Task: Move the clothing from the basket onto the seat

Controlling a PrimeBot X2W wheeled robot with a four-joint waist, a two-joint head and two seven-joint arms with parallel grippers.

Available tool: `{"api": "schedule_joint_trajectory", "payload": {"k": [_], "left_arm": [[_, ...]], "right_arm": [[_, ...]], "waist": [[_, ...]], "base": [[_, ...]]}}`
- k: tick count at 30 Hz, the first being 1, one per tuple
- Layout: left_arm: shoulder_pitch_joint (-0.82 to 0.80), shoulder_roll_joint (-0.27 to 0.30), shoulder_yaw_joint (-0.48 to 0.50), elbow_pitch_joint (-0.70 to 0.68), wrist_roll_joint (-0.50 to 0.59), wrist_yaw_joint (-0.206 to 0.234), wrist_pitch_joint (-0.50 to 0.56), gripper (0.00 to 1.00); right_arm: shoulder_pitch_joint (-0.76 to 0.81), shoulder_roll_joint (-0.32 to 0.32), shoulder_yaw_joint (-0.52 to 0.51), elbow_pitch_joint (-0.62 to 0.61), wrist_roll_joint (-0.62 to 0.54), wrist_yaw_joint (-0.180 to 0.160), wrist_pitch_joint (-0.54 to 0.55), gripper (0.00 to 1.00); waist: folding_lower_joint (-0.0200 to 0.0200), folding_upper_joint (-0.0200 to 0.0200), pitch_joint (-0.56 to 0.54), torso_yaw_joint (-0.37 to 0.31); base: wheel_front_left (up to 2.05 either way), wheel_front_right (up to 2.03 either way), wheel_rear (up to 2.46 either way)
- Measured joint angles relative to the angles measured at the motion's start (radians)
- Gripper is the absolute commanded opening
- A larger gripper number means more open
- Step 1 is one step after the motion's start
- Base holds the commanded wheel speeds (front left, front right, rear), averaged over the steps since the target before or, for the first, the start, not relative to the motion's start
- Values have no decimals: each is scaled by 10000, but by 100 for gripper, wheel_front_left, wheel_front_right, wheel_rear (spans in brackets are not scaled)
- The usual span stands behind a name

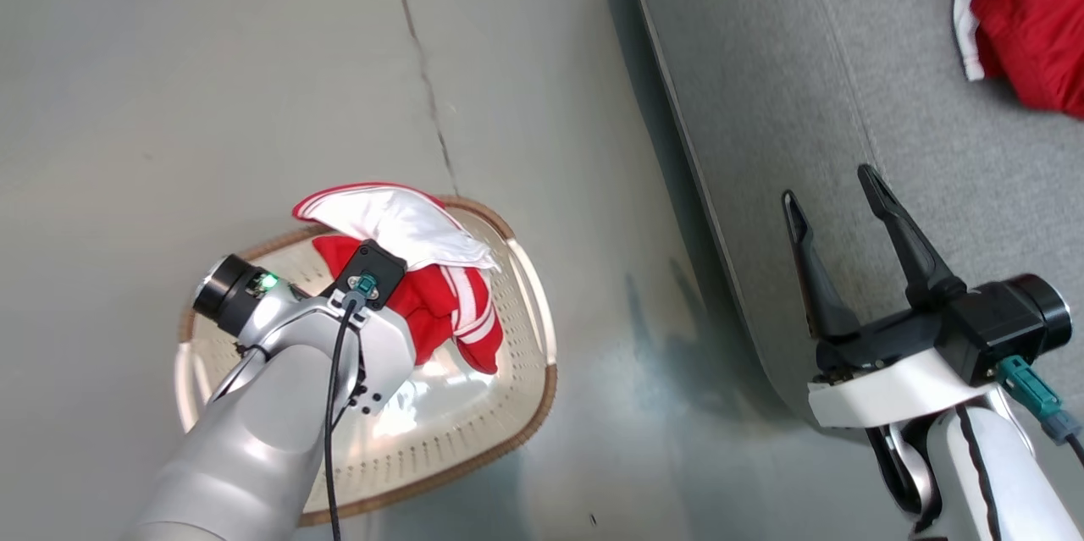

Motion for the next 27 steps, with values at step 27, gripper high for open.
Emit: {"api": "schedule_joint_trajectory", "payload": {"k": [27], "left_arm": [[3311, 556, 3609, -9737, -205, 522, -90, 0]], "right_arm": [[1605, -487, -130, 704, -77, 0, 2, 100]], "waist": [[0, 0, -4127, 1693]], "base": [[0, 0, 0]]}}
